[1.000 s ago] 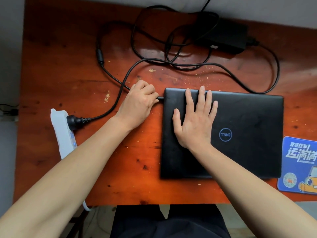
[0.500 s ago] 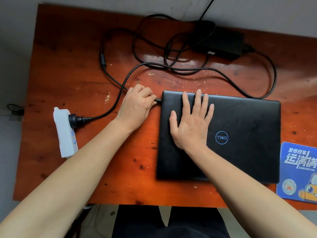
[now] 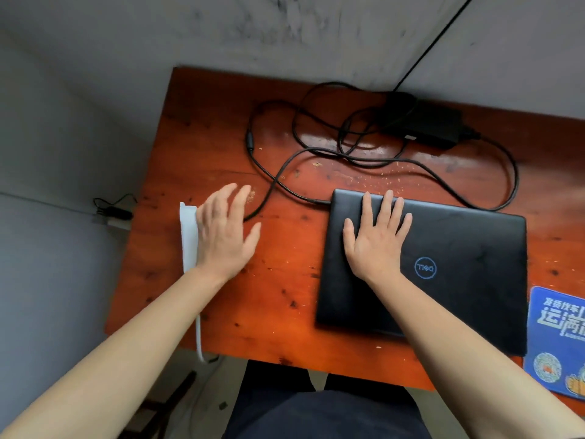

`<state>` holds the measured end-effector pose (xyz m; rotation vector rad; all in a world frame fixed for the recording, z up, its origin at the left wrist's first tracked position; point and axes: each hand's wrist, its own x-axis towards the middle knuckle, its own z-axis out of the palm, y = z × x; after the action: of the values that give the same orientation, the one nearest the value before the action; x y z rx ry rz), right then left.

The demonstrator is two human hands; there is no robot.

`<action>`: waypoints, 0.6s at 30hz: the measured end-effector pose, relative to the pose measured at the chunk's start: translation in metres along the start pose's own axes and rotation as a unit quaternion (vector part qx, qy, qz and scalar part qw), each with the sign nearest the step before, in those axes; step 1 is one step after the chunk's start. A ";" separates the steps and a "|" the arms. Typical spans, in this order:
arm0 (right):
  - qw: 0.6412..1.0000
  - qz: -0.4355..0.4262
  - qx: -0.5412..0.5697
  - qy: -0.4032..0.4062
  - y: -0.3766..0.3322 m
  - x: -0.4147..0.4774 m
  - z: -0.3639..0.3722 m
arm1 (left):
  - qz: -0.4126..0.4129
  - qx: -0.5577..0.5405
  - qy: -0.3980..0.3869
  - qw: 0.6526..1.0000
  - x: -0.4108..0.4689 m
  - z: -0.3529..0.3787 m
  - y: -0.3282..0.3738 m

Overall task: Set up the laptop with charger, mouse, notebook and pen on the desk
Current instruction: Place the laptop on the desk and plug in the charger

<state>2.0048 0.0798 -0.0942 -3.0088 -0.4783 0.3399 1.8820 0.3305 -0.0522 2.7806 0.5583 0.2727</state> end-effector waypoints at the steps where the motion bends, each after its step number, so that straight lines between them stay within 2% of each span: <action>1: 1.000 -0.001 -0.001 0.005 -0.003 -0.003 -0.002 | -0.035 0.004 0.012 0.999 -0.008 -0.006 -0.011; 4: 0.997 -0.054 0.017 0.055 -0.028 -0.005 -0.012 | -0.199 -0.001 0.011 0.980 -0.025 -0.019 -0.035; 6: 0.986 -0.149 0.045 0.058 -0.054 -0.002 -0.018 | -0.346 -0.032 -0.053 0.936 -0.029 -0.021 -0.049; 8: 0.966 -0.245 0.069 0.035 -0.087 0.002 -0.025 | -0.450 -0.088 -0.133 0.879 -0.025 -0.021 -0.058; 9: 0.957 -0.282 0.068 0.017 -0.104 0.003 -0.028 | -0.464 -0.106 -0.158 0.865 -0.023 -0.020 -0.059; 11: 0.940 -0.337 0.045 -0.038 -0.136 0.000 -0.029 | -0.427 -0.137 -0.168 0.878 -0.023 -0.019 -0.059; 13: 0.933 -0.349 -0.006 -0.090 -0.159 -0.006 -0.029 | -0.380 -0.198 -0.165 0.888 -0.028 -0.021 -0.056; 15: 0.932 -0.349 -0.060 -0.075 -0.169 -0.011 -0.035 | -0.367 -0.251 -0.180 0.878 -0.033 -0.024 -0.058; 18: 0.904 -0.422 -0.062 -0.019 -0.174 -0.014 -0.048 | -0.403 -0.325 -0.203 0.831 -0.036 -0.031 -0.068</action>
<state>1.9508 0.2385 -0.0258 -2.5533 -1.7474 0.2889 1.8186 0.3838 -0.0496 1.6758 1.1787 -0.2712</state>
